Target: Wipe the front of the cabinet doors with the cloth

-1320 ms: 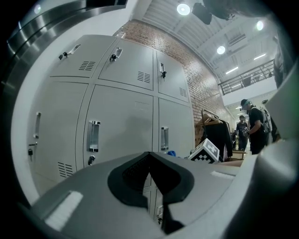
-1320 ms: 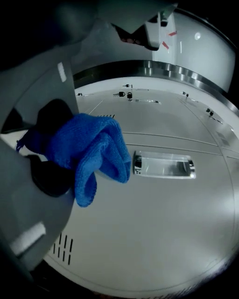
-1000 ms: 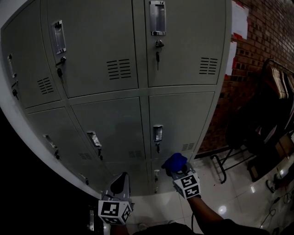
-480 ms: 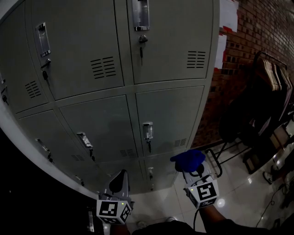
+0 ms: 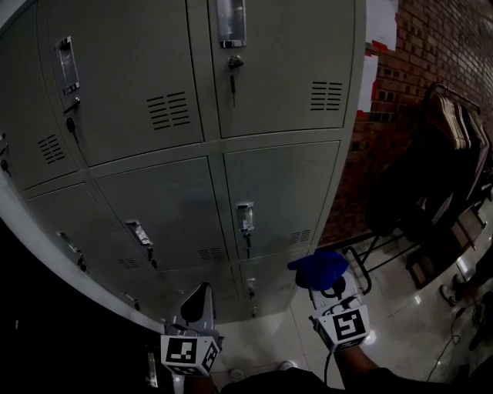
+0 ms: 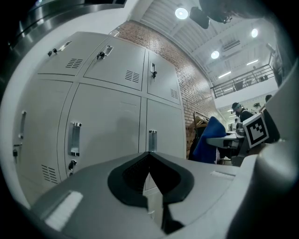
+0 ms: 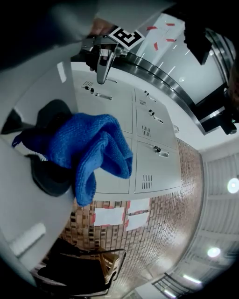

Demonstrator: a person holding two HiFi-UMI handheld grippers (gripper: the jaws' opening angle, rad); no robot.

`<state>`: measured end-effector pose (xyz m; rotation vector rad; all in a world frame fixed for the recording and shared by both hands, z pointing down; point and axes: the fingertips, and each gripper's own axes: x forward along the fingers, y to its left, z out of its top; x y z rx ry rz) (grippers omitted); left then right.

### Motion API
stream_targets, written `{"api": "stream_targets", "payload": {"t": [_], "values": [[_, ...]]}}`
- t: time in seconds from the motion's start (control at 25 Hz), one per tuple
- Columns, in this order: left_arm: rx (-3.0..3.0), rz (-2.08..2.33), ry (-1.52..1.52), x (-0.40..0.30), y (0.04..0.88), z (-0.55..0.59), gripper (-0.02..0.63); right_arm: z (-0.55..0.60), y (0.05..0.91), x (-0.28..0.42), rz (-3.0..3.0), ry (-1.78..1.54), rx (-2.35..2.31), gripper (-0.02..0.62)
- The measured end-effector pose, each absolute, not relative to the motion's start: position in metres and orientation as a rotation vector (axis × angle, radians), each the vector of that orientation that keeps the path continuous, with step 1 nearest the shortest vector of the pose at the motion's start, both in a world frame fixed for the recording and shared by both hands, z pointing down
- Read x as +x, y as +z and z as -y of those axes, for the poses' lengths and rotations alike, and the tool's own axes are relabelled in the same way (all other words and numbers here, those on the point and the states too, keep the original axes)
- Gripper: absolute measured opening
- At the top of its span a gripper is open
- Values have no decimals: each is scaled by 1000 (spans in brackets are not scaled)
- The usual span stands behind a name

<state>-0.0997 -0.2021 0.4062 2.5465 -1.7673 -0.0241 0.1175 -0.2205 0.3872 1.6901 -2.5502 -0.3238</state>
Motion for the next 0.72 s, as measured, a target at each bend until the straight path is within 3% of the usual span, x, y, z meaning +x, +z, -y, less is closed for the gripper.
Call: {"api": "stream_targets", "payload": {"t": [0.72], "values": [[2533, 1829, 30, -103, 408, 197, 11, 220, 396, 98, 2618, -308, 1601, 84]]}}
